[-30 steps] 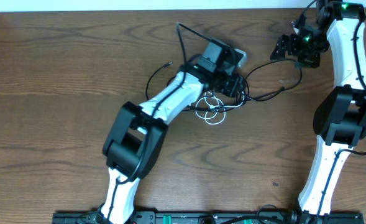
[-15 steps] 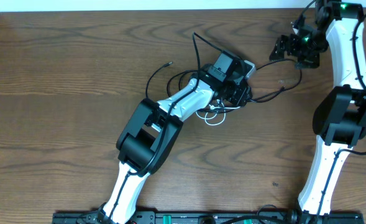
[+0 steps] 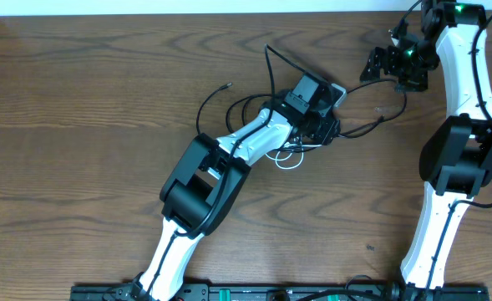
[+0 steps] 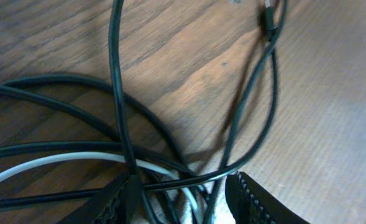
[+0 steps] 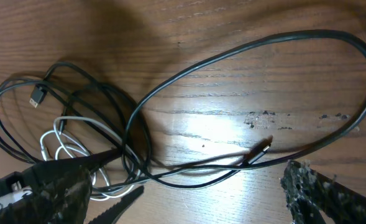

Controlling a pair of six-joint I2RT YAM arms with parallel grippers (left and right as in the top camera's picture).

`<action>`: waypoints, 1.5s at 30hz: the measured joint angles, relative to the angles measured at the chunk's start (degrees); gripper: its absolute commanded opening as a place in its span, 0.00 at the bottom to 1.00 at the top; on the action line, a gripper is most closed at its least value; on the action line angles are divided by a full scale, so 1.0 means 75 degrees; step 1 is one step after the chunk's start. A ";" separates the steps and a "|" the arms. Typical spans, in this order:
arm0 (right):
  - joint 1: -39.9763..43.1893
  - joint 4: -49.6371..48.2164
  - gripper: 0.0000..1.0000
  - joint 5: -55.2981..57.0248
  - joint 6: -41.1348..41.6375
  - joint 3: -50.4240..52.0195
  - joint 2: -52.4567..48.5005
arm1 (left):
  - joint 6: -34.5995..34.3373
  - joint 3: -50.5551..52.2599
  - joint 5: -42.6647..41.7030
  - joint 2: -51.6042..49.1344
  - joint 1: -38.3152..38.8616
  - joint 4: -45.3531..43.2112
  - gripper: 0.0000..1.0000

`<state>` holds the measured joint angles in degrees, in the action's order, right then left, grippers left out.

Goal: Untangle cables

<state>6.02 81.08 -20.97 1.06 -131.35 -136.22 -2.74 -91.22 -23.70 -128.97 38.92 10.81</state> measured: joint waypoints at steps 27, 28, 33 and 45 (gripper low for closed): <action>0.0000 0.0076 0.95 0.0000 -0.0006 0.0000 0.0000 | -0.0469 -0.0006 0.1309 -0.0236 0.0026 -0.0274 0.33; 0.0000 0.0076 0.95 0.0000 -0.0006 0.0000 0.0000 | -0.0493 -0.0006 0.1285 -0.0236 0.0026 -0.0277 0.33; 0.0000 0.0076 0.95 0.0000 -0.0006 0.0000 0.0000 | -0.0592 -0.0006 0.1198 -0.0251 0.0026 -0.0291 0.27; -0.0023 0.0093 0.95 0.0003 -0.0006 0.0000 0.0000 | -0.0565 -0.0096 0.1078 -0.0256 -0.0047 0.0070 0.08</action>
<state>5.85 81.78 -20.95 1.02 -131.35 -136.22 -6.98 -91.94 -15.62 -130.89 38.57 11.33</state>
